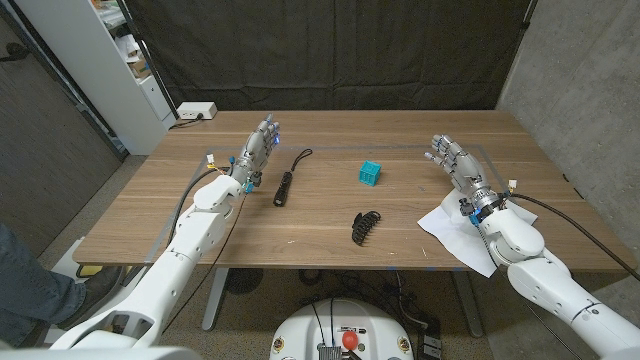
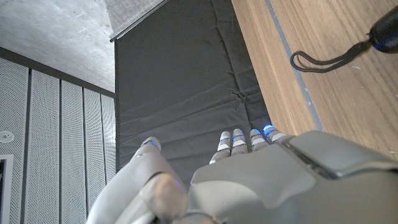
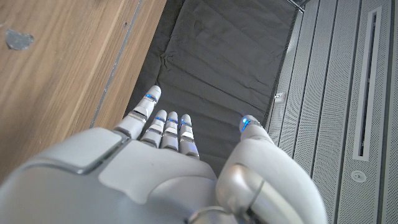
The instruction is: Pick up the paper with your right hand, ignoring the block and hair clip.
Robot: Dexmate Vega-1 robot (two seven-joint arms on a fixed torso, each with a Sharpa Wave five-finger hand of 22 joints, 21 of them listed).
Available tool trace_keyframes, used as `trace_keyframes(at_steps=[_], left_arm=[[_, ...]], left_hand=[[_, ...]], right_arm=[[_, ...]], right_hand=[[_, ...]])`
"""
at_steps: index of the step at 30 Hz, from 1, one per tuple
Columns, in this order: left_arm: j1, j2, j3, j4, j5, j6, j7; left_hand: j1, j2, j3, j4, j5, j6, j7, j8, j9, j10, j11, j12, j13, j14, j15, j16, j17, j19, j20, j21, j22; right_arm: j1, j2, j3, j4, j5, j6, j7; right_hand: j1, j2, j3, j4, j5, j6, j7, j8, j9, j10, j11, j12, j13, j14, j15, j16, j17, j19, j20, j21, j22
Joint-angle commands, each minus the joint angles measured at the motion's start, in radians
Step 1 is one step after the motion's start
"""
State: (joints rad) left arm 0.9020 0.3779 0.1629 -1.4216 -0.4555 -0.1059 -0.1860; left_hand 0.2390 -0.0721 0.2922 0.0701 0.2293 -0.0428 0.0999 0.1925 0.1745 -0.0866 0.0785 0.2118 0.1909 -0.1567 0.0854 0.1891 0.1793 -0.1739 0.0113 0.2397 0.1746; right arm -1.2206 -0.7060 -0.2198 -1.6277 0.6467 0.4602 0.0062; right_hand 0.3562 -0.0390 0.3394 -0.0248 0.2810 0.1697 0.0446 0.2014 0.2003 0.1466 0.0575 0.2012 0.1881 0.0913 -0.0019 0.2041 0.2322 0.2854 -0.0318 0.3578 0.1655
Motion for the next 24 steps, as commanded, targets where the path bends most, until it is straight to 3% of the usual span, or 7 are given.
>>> trace_keyframes(at_steps=[1,24], left_arm=[[0.019,0.006,-0.005,-0.024,0.000,0.011,0.009],[0.014,0.004,0.006,-0.021,0.006,0.012,0.008]], left_hand=[[0.002,0.010,-0.001,-0.005,-0.002,0.003,0.005,-0.002,0.004,-0.005,-0.003,-0.003,0.001,-0.010,0.001,-0.003,0.001,-0.031,-0.007,-0.006,0.003],[0.004,0.013,-0.003,-0.008,-0.003,0.005,0.005,-0.003,0.004,-0.006,-0.005,-0.003,0.001,-0.011,0.000,-0.003,0.001,-0.033,-0.001,-0.012,0.004]], right_arm=[[-0.030,-0.008,0.013,-0.014,0.000,0.008,-0.004],[-0.134,-0.029,0.068,-0.070,-0.015,0.028,-0.050]], right_hand=[[0.003,0.001,0.005,-0.005,0.006,0.009,-0.002,0.006,-0.001,0.009,0.000,0.004,0.005,0.011,-0.004,0.009,0.002,0.010,0.004,-0.005,0.001],[0.005,0.002,0.004,-0.010,0.007,0.008,-0.007,0.004,-0.002,0.013,-0.003,0.003,0.005,0.012,-0.005,0.009,-0.002,0.015,0.004,-0.016,0.001]])
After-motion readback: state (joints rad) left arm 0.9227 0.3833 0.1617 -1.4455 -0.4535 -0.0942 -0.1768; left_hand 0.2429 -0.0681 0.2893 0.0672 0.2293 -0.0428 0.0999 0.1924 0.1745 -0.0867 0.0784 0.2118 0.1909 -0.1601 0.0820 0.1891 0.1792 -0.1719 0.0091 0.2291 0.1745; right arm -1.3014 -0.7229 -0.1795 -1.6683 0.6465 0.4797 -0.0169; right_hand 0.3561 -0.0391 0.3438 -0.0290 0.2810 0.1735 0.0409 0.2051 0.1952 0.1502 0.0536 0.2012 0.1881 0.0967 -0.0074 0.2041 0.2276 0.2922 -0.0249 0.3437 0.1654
